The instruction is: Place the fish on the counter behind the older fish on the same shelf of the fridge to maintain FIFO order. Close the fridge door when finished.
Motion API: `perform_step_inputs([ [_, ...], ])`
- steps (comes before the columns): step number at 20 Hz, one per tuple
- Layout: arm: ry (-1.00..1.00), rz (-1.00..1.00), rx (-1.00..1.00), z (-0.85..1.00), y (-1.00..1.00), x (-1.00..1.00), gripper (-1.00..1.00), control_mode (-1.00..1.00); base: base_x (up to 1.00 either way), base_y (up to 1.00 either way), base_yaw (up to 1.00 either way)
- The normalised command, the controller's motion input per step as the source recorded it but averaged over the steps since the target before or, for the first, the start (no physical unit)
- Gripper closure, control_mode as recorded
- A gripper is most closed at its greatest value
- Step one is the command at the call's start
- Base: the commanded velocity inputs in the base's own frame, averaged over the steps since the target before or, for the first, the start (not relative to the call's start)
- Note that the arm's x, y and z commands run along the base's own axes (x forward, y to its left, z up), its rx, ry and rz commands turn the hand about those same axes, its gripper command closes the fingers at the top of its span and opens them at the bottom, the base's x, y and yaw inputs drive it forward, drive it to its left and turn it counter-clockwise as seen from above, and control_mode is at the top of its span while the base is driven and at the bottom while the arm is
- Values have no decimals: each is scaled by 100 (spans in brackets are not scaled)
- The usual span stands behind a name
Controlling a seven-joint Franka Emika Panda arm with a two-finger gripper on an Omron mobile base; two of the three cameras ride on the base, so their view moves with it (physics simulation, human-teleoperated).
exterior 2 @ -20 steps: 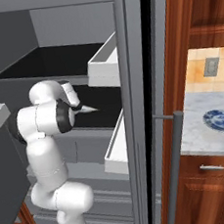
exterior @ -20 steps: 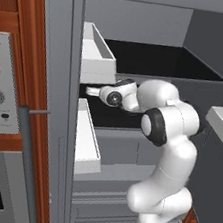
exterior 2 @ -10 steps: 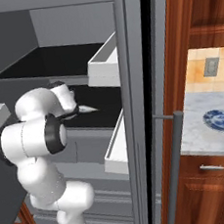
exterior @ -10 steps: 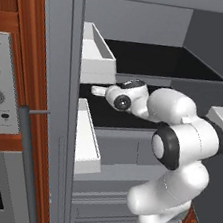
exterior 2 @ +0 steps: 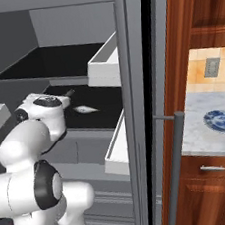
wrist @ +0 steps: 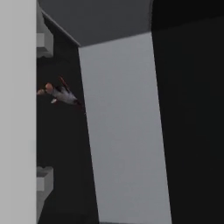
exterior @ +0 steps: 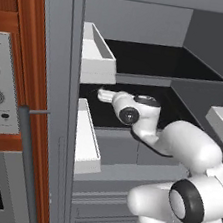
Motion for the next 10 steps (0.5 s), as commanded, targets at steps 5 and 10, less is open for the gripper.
perform_step_inputs([
  [5,0,-16,-7,92,0,-79,-100,-100,0,0,0],
  [10,0,-15,-8,60,0,-93,-100,-100,0,0,0],
])
